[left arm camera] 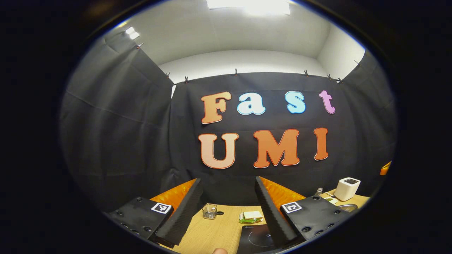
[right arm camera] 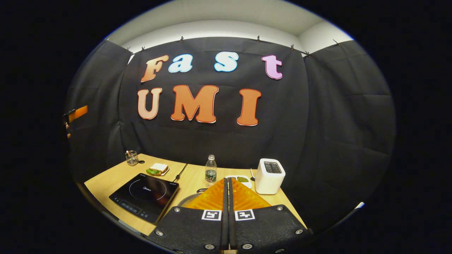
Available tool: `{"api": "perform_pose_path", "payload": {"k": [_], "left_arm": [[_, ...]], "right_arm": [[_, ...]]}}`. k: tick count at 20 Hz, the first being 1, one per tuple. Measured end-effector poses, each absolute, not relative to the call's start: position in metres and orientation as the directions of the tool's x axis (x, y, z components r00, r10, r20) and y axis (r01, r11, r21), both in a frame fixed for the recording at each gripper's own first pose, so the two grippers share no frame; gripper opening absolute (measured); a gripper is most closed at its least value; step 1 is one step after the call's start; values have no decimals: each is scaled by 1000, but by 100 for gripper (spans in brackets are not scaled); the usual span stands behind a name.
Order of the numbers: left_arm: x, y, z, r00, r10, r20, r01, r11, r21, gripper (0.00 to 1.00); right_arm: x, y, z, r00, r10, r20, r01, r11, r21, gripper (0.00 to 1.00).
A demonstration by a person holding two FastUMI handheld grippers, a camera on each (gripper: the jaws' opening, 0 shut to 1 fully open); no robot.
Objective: First push the handle of the pot to place it horizontally, then grasp the pot with both hands and set it on the induction cooktop.
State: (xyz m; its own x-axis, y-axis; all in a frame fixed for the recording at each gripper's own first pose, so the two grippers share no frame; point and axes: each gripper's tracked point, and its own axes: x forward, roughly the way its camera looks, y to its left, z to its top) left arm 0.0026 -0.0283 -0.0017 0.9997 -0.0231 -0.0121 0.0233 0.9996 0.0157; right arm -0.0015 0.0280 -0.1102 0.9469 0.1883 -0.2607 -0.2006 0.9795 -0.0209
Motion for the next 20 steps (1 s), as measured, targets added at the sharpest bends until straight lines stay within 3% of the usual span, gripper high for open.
{"api": "perform_pose_path", "payload": {"k": [10, 20], "left_arm": [[10, -39, -20, 998, -36, -44, 37, 999, 24, 98], [13, -56, -20, 997, -60, -40, 62, 997, 47, 98]], "right_arm": [[-17, 44, -209, 839, 246, -486, -270, 963, 22, 0], [-46, 58, -286, 711, 294, -639, -312, 946, 88, 0]]}}
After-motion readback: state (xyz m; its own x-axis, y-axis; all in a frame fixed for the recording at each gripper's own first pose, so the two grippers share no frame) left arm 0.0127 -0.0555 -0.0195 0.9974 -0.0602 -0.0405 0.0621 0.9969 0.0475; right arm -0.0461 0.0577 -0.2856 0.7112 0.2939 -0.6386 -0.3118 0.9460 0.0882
